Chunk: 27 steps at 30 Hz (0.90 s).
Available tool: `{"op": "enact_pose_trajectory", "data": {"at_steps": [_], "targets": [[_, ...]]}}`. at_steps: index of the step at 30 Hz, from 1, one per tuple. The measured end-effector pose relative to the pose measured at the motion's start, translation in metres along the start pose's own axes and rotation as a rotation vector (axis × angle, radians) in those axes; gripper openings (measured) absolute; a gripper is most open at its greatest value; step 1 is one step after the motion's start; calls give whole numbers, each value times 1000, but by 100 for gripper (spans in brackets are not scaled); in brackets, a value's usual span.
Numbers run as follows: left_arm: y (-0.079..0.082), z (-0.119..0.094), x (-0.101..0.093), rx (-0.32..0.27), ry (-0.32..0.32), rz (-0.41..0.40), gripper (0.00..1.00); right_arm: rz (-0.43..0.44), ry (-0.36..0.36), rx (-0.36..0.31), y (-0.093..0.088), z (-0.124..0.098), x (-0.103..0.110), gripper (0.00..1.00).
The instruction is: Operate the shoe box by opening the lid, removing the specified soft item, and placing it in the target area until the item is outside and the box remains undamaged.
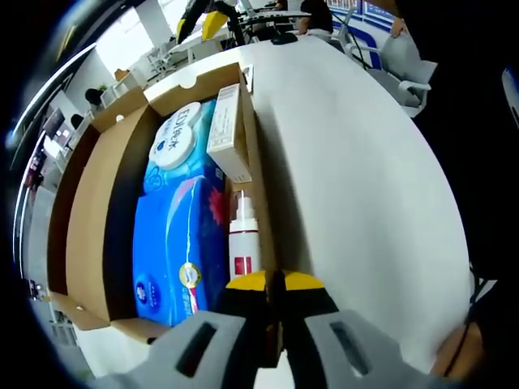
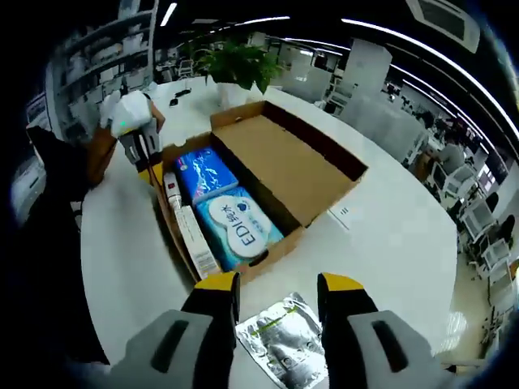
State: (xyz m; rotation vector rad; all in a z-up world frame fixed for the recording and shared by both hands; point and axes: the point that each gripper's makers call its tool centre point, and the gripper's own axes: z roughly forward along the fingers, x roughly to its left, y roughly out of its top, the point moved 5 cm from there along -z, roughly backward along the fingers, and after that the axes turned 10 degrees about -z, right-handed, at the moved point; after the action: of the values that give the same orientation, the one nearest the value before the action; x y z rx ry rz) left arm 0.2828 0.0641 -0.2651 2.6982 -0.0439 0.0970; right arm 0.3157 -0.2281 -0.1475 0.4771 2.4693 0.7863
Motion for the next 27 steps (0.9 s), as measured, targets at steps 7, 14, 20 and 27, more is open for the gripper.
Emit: {"op": "enact_pose_trajectory", "data": {"at_steps": [7,14,20,27], "targets": [[0,-1,0,-3,0,4,3,-118,78,-13,45,19,14,39],[-1,-2,-1,-3,1,7,3,-242,156,122,59,50,16,43],[-1,-2,-2,-2,2,8,3,-338,233,202,63,75,28,45],[-1,-1,-2,-2,1,15,3,-427,278,334,40,110,27,47]]}}
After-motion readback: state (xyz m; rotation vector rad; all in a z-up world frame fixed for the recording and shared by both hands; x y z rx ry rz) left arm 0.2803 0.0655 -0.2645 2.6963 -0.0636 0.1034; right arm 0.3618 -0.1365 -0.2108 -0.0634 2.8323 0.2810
